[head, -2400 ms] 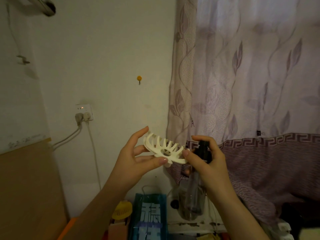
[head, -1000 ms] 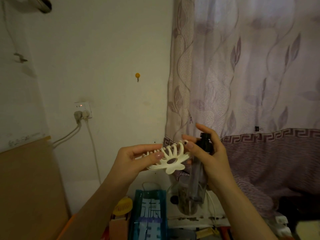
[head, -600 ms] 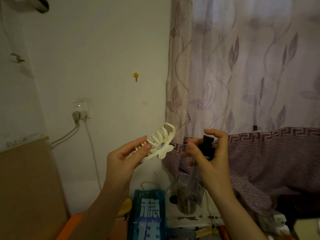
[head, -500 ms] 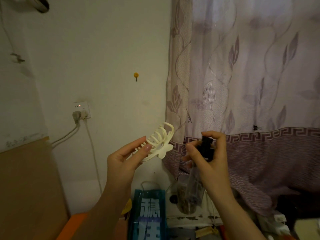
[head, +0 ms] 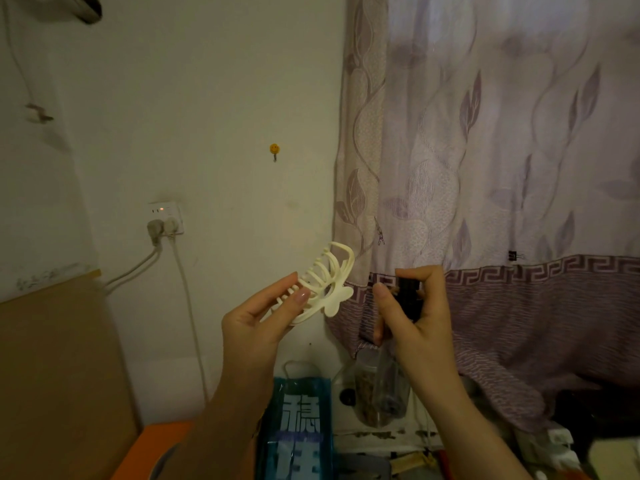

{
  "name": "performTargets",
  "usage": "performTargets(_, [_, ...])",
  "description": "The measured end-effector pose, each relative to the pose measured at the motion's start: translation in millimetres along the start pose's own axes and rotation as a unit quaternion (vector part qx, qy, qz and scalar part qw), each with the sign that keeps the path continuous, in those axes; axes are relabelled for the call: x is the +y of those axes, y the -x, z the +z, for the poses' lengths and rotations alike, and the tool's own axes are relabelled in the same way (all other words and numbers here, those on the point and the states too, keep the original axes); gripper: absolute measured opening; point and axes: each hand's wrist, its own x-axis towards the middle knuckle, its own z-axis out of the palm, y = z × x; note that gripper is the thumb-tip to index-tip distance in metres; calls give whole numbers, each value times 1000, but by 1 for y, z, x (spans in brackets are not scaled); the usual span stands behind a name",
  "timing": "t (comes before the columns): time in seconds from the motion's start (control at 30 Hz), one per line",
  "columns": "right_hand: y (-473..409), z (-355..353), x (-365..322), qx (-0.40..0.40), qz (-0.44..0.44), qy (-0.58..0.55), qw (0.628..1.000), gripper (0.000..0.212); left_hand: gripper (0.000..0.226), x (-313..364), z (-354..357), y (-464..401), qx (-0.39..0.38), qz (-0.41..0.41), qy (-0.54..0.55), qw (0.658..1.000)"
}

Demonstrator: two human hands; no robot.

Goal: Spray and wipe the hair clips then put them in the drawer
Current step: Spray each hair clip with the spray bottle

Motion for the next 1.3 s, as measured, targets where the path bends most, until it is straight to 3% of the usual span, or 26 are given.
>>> performTargets(0.4, [5,-2,7,-8,28,2,1000,21,45,-6,-5,0,-9,9,-28,1000])
performTargets(0.63, [9,-7,11,1,70,-34,997,52,37,-18,-16,6,-60,-18,-81,995])
performTargets(0.77, [13,-9,16,-30,98,-53,993,58,39,-27,-22,13,-90,-37,-122,988])
performTargets(0.93, [22,-13,23,-77,147,-52,985,68,25,-36,-29,24,-129,-64,-130,981])
performTargets(1.3, [63,-12,58,-105,209,-29,972,53,37,-73,-50,55,-43,-174,-101,979])
